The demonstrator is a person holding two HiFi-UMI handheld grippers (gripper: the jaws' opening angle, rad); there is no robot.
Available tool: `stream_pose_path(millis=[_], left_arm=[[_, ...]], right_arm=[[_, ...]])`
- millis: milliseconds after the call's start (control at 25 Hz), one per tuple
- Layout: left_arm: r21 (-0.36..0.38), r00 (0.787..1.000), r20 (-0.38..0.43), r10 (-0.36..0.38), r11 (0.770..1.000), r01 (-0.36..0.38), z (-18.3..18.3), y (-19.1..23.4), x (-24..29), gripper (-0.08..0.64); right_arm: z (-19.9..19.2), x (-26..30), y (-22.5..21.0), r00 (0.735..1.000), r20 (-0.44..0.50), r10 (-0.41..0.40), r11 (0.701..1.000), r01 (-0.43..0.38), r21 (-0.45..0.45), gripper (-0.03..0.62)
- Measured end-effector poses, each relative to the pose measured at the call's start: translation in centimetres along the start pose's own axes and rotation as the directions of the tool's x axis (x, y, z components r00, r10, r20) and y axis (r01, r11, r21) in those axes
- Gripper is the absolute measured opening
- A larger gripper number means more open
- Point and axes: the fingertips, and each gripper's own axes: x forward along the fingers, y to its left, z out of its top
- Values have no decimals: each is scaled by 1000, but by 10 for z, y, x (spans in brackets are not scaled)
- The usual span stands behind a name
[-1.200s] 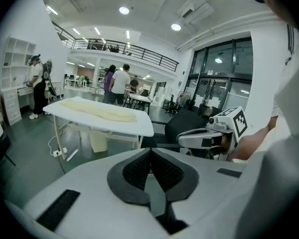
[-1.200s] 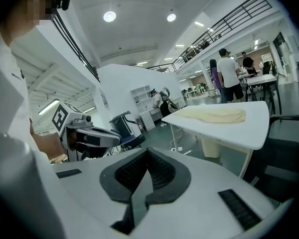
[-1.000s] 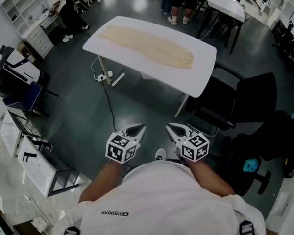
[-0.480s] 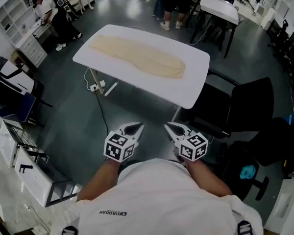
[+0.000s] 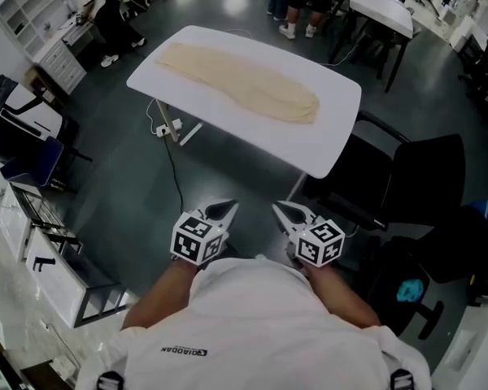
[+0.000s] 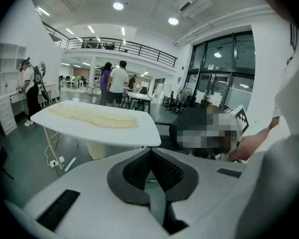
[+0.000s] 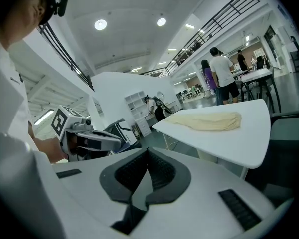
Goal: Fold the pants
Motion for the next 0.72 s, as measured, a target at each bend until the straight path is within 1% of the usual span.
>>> stream_pose_path(millis=[80, 200, 400, 600, 720], left_arm=[[-8, 1000, 1, 5, 1000, -5, 2, 6, 2, 28], [-14, 1000, 9, -9, 1000, 9, 10, 9, 5, 28], [21, 999, 21, -34, 999, 34, 33, 18, 22, 29], [18, 999, 16, -50, 999, 49, 38, 28, 36, 28], [28, 999, 7, -52, 998, 52, 38, 42, 37, 28]], right_arm=[[-2, 5, -2, 1000, -6, -1, 1000, 1, 14, 17], [0, 6, -5, 1000, -6, -13, 1000, 13, 20, 17], [13, 12, -22, 999, 27, -45, 998, 44, 33, 17], [8, 20, -34, 998, -15, -59, 997, 59, 43, 17], [15, 38, -38, 998, -29, -57, 998, 58, 35, 17]])
